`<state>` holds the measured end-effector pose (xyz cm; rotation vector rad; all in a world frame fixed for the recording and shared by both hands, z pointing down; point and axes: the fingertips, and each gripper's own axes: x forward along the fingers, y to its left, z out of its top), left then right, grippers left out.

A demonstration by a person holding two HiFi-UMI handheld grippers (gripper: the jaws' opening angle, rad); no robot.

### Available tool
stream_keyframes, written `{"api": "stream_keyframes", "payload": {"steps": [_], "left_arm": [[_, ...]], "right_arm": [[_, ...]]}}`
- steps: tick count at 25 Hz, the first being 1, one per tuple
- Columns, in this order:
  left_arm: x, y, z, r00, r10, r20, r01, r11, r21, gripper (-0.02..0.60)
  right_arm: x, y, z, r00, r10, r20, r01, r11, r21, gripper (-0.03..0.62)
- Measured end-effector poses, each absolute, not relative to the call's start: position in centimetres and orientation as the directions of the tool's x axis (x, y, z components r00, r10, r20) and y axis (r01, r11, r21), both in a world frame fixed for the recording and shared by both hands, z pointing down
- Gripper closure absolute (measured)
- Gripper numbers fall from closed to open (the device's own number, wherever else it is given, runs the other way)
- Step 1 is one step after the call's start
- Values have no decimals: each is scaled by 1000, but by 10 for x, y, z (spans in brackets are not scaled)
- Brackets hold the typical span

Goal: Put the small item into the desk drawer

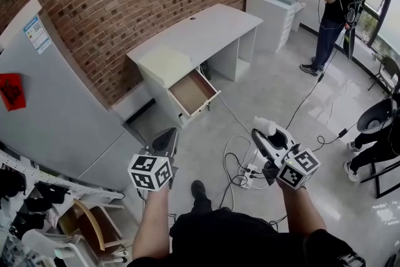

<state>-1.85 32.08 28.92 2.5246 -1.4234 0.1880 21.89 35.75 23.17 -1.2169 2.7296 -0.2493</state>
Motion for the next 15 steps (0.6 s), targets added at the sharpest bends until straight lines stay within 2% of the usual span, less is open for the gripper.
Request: {"api": "stream_keyframes", "payload": {"steps": [15], "left_arm": [[-65,184,319,581,-771,262,-814,-548,193,571]], "right_arm": [[148,221,269,-668,-743,46,-727,637,-255,430]]}}
